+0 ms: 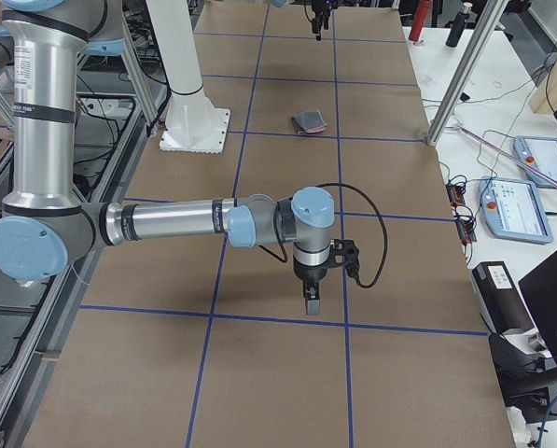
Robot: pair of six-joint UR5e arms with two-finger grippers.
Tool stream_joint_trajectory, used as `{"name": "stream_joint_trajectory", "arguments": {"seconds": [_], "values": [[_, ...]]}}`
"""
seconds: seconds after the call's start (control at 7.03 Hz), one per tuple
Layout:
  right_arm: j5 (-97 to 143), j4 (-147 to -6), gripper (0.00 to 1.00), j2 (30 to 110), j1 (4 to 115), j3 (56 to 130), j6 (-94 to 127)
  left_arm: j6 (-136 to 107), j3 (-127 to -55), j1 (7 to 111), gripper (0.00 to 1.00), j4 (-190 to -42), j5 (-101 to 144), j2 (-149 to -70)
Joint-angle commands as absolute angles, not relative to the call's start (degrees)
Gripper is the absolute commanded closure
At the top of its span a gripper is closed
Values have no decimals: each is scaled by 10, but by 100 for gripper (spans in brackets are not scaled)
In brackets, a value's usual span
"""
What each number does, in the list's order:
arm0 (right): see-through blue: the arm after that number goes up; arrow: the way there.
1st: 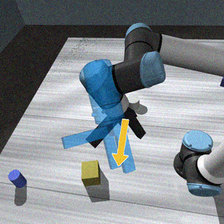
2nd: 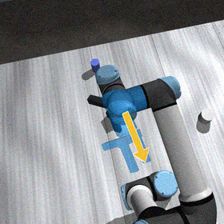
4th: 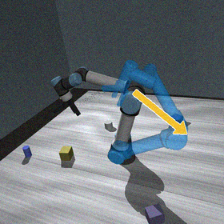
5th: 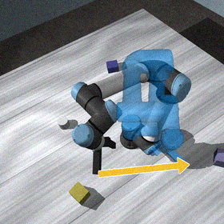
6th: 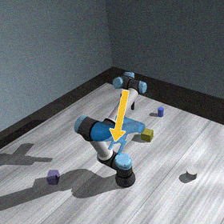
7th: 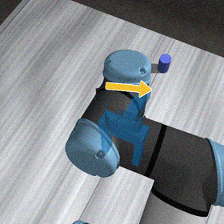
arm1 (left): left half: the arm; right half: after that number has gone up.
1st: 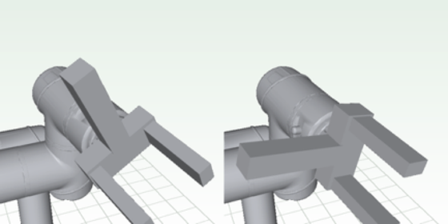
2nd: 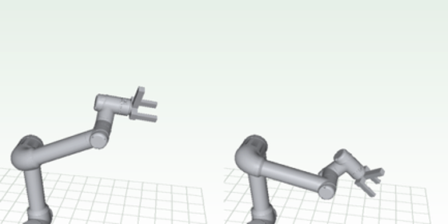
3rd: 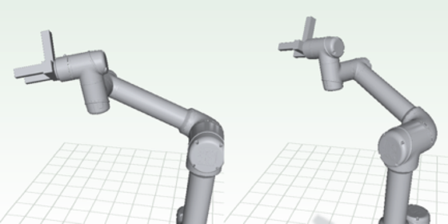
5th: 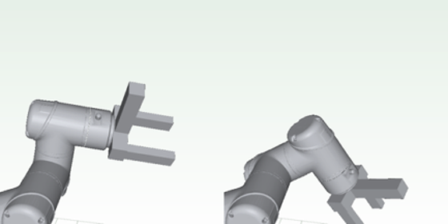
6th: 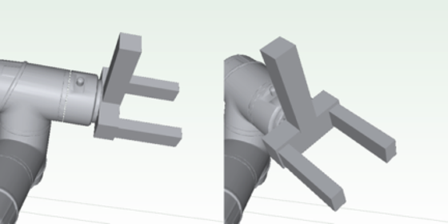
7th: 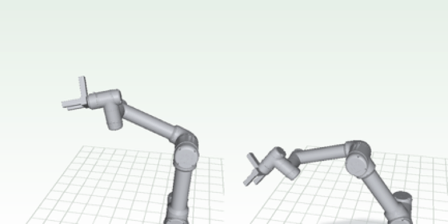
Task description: Fold towel twice with both arms
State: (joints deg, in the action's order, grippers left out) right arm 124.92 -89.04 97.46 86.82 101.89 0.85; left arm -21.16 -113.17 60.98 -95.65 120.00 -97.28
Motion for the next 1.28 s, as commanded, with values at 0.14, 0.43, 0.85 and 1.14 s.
{"name": "stream_joint_trajectory", "arguments": {"seconds": [0.14, 0.43, 0.85, 1.14], "values": [[1296, -889, 0, 1034, 915, 1019, -26, 84, -1023, 825, 0, -937, 1337, -905], [1296, -888, 0, 1034, 915, 1008, -24, 141, -970, 852, 0, -905, 1339, -889], [1295, -887, 0, 1033, 915, 1005, -19, 144, -979, 908, 0, -863, 1344, -865], [1294, -886, 0, 1032, 915, 1006, -18, 142, -987, 911, 0, -860, 1338, -860]]}}
